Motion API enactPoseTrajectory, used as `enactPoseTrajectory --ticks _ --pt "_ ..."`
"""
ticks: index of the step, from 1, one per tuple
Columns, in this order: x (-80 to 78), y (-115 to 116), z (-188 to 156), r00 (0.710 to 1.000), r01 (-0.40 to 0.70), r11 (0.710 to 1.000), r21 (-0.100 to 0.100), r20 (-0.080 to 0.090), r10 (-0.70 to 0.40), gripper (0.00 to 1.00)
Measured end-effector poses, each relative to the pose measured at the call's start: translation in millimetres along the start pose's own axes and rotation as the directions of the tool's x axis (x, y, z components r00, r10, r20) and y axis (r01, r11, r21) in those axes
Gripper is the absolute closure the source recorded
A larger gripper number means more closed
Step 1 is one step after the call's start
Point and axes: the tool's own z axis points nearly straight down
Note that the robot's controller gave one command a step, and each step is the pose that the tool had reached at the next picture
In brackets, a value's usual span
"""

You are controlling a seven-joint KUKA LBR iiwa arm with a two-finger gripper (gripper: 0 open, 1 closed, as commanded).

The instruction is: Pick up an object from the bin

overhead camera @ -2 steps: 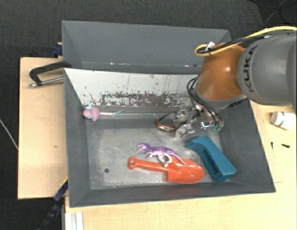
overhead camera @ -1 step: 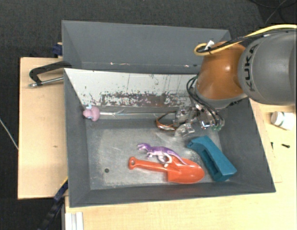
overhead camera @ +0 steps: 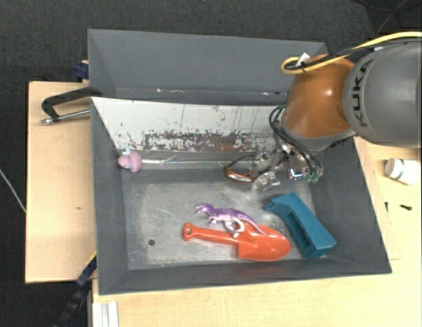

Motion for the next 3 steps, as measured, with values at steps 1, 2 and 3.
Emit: enactPoseTrajectory --ticks 1,2,3 --pt "5.6 10.7 -0.7 1.0 -0.008 1.0 -0.001 -0.004 0.008 1.0" --pt "17.7 3.5 -32.7 1.0 -0.025 1.0 -0.002 -0.005 0.025 1.0" --pt "8.4 7.8 -30.8 1.0 -0.026 1.0 0.001 0.005 0.026 1.0"
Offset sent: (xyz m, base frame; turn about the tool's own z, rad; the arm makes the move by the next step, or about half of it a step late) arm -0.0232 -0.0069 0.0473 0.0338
